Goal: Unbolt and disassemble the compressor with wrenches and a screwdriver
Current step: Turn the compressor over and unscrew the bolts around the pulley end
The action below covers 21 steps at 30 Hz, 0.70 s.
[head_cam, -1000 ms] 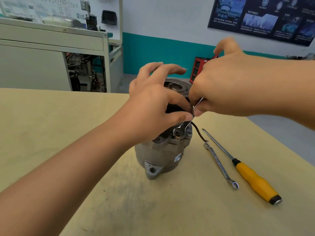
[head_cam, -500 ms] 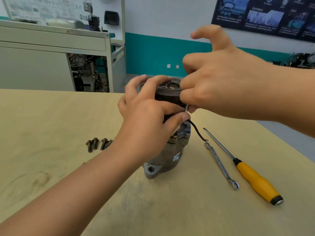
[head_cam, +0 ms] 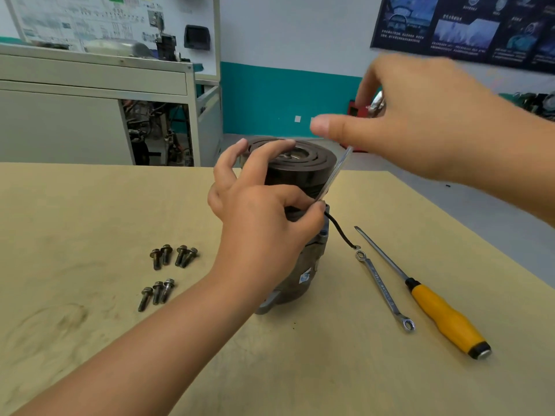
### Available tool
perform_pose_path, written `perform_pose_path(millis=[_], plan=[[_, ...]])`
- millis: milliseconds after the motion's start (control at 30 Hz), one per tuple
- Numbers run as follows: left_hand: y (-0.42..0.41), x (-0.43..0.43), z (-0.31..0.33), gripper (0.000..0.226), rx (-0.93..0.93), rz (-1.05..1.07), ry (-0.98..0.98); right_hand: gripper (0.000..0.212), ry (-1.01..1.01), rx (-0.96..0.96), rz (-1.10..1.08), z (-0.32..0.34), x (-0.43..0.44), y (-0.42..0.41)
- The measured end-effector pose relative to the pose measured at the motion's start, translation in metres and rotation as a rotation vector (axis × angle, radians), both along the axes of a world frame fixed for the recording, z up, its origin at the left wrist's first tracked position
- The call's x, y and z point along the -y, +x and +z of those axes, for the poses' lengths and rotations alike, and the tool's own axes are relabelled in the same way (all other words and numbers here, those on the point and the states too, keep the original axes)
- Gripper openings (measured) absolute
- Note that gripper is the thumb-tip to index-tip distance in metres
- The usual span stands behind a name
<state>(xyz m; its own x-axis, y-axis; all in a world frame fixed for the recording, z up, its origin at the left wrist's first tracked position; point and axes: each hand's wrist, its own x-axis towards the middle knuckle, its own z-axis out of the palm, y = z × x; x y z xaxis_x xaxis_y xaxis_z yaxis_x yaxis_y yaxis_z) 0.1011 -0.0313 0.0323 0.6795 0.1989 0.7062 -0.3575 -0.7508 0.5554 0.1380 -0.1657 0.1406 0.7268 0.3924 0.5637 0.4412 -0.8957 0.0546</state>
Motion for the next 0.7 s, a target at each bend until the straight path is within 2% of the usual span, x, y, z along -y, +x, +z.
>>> perform_pose_path(millis=[33,100,167,300,433,500,700], plan=[[0.0,0.0,-0.001,0.007,0.008,-0.001,-0.009,0.073,0.14,-0.169,0.089,-0.001,0.0,0.0],[0.0,-0.001,-0.001,0.009,0.032,-0.007,-0.042,0.043,0.474,-0.423,0.283,-0.002,-0.001,0.0],[0.0,-0.002,0.0,0.013,0.034,-0.021,-0.083,0.022,0.649,-0.497,0.356,-0.003,-0.003,0.001],[0.0,-0.007,0.004,0.021,-0.017,-0.069,-0.072,0.029,0.558,-0.432,0.343,-0.008,-0.011,0.004],[-0.002,-0.012,0.005,0.009,-0.047,-0.09,-0.057,0.029,0.51,-0.391,0.298,-0.011,-0.012,0.007],[-0.003,-0.012,0.005,0.01,-0.054,-0.098,-0.057,0.027,0.485,-0.382,0.306,-0.011,-0.012,0.006],[-0.004,-0.028,0.002,0.006,0.017,-0.068,-0.107,0.021,0.447,-0.383,0.314,-0.009,-0.011,0.006]])
